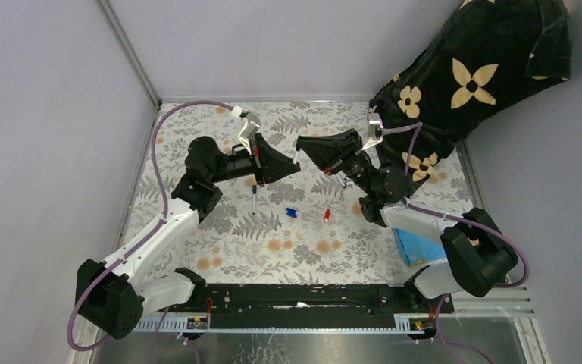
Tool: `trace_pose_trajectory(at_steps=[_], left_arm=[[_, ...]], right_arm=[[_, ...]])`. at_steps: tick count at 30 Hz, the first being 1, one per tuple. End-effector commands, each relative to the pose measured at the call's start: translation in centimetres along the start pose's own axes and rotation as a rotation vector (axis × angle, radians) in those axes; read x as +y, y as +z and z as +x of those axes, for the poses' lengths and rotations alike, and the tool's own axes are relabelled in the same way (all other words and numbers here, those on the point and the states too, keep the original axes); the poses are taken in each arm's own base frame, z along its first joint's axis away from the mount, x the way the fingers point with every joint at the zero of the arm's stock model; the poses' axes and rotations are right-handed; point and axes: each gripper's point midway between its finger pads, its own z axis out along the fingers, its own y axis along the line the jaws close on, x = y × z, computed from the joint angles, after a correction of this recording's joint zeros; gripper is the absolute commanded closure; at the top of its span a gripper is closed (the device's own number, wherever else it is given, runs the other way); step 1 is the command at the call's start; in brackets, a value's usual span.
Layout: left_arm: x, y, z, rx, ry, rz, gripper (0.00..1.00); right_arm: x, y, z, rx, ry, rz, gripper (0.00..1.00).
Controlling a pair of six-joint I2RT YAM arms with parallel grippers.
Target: Insert the pens into the pen caps
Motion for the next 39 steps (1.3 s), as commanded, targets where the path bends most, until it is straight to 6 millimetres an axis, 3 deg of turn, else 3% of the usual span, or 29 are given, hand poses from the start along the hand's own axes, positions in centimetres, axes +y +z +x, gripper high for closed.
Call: trace_pose_trajectory(at_steps=[1, 11, 19, 31, 39], left_arm=[[-1.2, -0.6, -4.5, -0.154, 0.096, 0.018, 1.0], [-2.9, -1.1, -8.1, -0.275, 0.138, 0.037, 1.0], [-4.1, -1.2, -10.5, -0.328, 0.178, 0.06, 1.0], [-5.5, -0.5, -11.2, -0.338, 0.188, 0.113, 1.0], [-5.2, -0.5, -11.4, -0.345, 0.199, 0.095, 1.0]], right_arm=[[-0.9, -1.7, 3.2, 0.119, 0.011, 0.028, 1.0], [-2.3, -3.7, 6.9, 0.234, 0.043, 0.096, 1.0], [-2.9, -6.5, 10.6, 0.33, 0.076, 0.157, 1.0], [-2.9, -8.8, 15.9, 0.457, 0.127, 0.19, 1.0], [-2.5, -12.3, 18.9, 0.596, 0.142, 0.226, 1.0]])
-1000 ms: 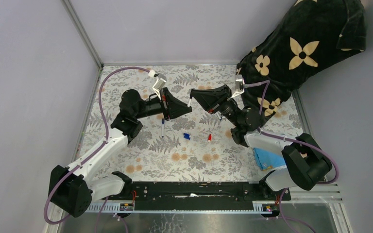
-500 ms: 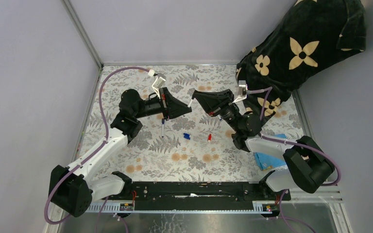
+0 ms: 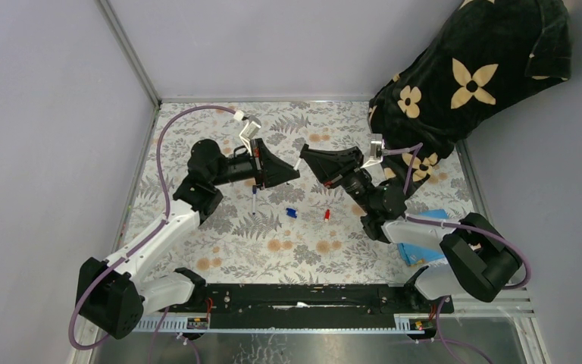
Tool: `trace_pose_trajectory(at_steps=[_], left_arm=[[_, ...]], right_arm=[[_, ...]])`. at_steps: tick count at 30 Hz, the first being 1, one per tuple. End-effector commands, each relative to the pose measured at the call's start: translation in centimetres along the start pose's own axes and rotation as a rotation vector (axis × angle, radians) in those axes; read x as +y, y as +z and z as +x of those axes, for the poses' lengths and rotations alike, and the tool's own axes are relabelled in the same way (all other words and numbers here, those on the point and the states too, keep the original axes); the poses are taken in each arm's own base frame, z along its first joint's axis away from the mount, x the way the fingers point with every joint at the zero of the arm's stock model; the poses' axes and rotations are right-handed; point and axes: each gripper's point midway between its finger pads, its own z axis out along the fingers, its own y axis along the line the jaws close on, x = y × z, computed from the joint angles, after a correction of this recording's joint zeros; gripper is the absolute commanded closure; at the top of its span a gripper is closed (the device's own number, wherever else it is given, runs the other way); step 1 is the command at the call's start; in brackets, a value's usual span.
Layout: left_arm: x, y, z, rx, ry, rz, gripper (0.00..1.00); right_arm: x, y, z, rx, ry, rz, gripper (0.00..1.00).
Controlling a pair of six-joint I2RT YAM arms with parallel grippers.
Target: Insert the pens into the pen caps
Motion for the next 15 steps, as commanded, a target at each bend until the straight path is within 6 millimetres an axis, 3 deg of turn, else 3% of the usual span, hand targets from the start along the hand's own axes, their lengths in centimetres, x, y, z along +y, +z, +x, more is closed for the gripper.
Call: trace_pose_trajectory(at_steps=[1, 8, 15], left_arm=[[-7.3, -0.5, -12.0, -0.367, 0.376, 0.129, 1.0], [-7.0, -0.4, -11.9, -0.366, 0.374, 0.125, 1.0], [-7.0, -0.6, -11.3, -0.343, 0.389, 0.11, 1.0]], right_arm=[[-1.2, -9.2, 15.8, 0.632, 0.126, 0.065, 1.0], [-0.7, -10.5, 16.2, 0.635, 0.146, 0.079, 1.0], [0.3, -8.1, 12.1, 0.519, 0.052, 0.076, 1.0]])
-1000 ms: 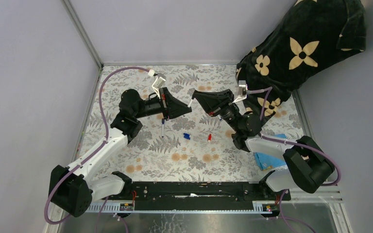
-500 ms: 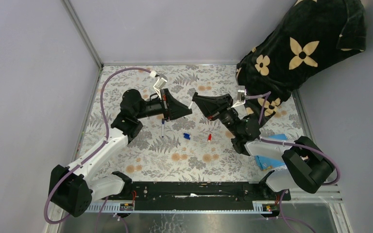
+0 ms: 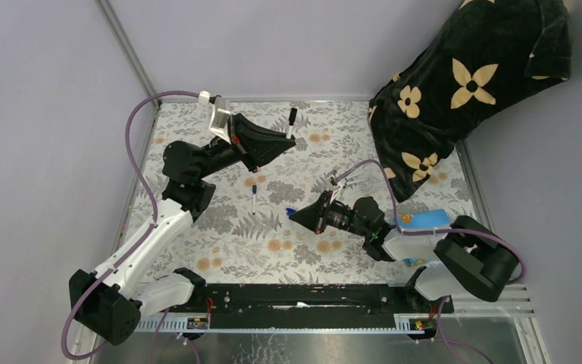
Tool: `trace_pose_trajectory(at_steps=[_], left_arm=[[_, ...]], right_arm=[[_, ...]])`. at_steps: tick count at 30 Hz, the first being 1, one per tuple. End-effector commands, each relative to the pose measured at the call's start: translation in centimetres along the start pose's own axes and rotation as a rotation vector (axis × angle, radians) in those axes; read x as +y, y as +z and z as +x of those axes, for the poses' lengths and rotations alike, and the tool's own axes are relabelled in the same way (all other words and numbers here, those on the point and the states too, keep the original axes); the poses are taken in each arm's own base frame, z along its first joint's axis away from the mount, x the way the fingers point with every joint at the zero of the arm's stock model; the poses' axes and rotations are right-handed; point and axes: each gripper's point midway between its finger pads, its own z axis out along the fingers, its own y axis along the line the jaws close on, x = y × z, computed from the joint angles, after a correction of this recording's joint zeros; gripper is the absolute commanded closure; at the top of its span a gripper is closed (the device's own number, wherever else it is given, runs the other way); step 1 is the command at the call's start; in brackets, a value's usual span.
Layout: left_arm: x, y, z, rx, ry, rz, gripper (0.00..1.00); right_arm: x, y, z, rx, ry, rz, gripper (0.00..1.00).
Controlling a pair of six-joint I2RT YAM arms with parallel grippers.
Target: Insert the pens into the pen caps
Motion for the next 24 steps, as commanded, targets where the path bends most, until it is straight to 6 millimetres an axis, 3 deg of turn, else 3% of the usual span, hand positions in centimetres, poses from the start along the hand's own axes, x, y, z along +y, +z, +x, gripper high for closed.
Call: trace_pose_trajectory(at_steps=[1, 8, 16, 24], left_arm=[[-1.1, 0.1, -1.7, -0.05, 0.084, 0.029, 1.0], [-2.9, -0.7, -1.3, -0.025, 0.107, 0.095, 1.0], [-4.5, -1.2, -0.7, 0.018, 0.108, 0.158, 1.0], [-4.4, -1.9, 0.7, 0.072, 0.087, 0.148, 1.0]], right_arm=[[3.7, -0.1, -5.4, -0.123, -0.133, -0.067, 1.0], [6.5, -1.8, -11.7, -0.26, -0.298, -0.008, 0.84], [11.5, -5.2, -19.4, -0.417, -0.442, 0.026, 0.42], [17.7, -6.1, -25.4, -0.49, -0.451, -0.058, 0.25]])
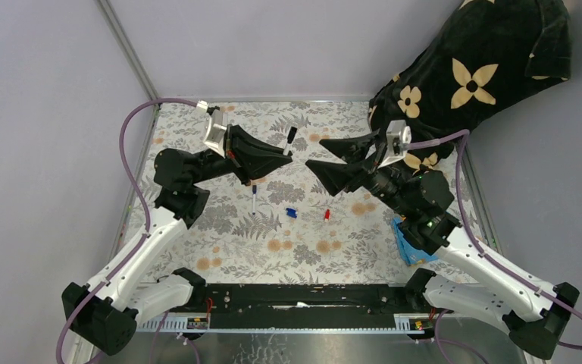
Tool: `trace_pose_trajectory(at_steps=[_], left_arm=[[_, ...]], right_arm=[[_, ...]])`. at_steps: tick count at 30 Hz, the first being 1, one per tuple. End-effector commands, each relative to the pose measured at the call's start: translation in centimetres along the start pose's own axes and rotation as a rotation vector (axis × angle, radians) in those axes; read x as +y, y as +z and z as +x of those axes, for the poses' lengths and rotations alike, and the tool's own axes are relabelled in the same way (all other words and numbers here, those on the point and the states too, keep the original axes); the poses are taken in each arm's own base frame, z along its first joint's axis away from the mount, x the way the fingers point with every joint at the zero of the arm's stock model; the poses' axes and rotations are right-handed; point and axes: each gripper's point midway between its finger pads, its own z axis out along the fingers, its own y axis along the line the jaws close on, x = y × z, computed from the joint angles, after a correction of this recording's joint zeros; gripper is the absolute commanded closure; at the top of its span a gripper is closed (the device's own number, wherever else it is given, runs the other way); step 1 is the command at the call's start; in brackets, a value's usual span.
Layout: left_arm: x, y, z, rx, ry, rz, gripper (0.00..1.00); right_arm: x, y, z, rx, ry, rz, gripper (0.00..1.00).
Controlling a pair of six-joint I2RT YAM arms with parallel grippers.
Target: Insert the pens into the pen caps
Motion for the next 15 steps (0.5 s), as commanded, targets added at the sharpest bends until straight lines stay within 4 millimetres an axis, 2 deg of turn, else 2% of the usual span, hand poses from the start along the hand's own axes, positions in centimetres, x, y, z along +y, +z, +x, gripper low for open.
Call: trace_pose_trajectory(at_steps=[1, 7, 15], left_arm=[[-0.6, -0.5, 0.9, 0.031, 0.015, 0.011, 1.0], [-0.5, -0.7, 2.1, 0.055, -0.015, 0.011, 1.0], [-0.6, -0.5, 3.1, 0.088, -0.035, 0.031, 1.0]], right_arm=[[1.4, 1.2, -4.0, -0.06, -0.001, -0.027, 0.24], [2.3, 3.0, -6.1, -0.109, 0.028, -0.063, 0.2], [1.5, 5.1, -6.0, -0.098, 0.05, -0.035, 0.18]])
